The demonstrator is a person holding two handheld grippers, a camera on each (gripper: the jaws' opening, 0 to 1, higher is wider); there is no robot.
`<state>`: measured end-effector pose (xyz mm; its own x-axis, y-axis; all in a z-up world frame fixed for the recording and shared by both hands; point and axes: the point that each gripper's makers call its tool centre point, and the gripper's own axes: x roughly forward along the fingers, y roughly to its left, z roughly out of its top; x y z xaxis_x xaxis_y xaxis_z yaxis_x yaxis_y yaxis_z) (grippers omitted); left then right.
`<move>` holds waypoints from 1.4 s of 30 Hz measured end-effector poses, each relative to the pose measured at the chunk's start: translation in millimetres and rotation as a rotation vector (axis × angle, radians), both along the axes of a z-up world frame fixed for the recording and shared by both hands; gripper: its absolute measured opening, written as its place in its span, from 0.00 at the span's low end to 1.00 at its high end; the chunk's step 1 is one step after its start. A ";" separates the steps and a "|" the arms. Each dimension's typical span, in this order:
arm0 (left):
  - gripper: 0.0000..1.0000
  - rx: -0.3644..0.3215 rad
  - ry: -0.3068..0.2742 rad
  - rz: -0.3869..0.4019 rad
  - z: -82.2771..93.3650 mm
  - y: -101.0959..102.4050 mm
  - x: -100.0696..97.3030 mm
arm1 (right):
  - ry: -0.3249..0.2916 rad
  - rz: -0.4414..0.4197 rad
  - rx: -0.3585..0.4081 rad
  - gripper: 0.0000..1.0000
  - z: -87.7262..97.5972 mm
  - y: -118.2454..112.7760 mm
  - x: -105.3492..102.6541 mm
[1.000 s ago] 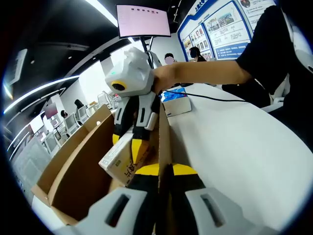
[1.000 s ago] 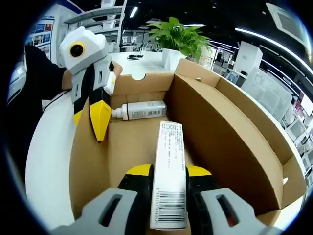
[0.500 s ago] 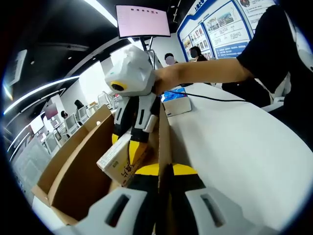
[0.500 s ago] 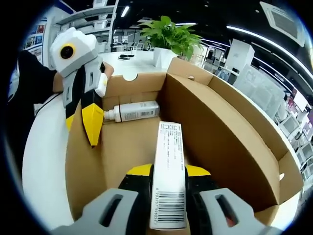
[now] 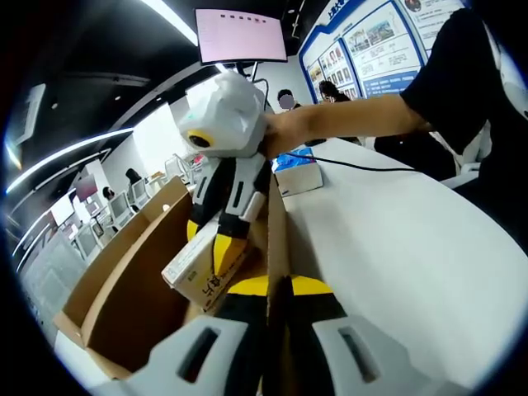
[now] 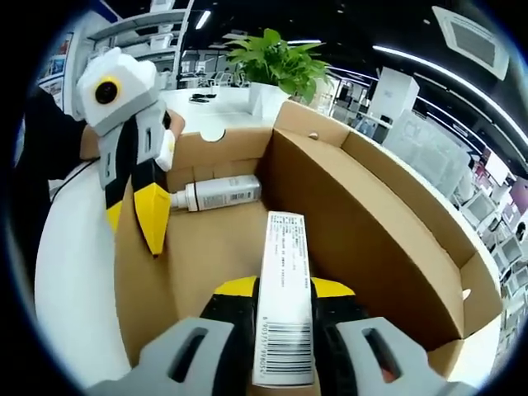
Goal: Operate the shoe box by opening the lid, removing the specified soft item, and placing it in the target area until the item is outside and the box remains undamaged.
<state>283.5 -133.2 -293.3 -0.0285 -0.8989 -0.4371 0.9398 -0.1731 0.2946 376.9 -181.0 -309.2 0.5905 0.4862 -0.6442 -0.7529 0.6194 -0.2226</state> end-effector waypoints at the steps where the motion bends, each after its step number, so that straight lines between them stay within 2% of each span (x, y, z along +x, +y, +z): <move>1: 0.06 0.000 0.000 0.000 0.1 0.0 0.2 | 0.003 -0.002 -0.003 0.22 0.2 -0.3 -0.2; 7: 0.06 0.000 0.002 0.000 0.2 -0.3 -0.9 | 0.011 -0.063 0.024 0.22 13.3 -6.4 -0.4; 15: 0.06 0.001 0.003 0.002 -0.3 0.9 12.8 | 0.026 -0.133 0.112 0.22 37.1 -6.2 -4.6; 21: 0.06 0.002 0.002 0.003 0.1 -1.7 12.4 | -0.023 -0.141 0.107 0.22 47.2 -4.1 -11.0; 26: 0.06 0.002 0.001 0.002 0.4 -2.9 11.9 | -0.064 -0.173 0.136 0.22 60.0 -6.2 -16.2; 36: 0.06 0.001 -0.001 0.002 0.1 -1.4 4.9 | -0.092 -0.231 0.171 0.22 72.3 -12.8 -13.0; 42: 0.06 0.001 -0.002 0.001 0.1 -1.6 -0.6 | -0.107 -0.247 0.208 0.22 84.3 -13.6 -17.9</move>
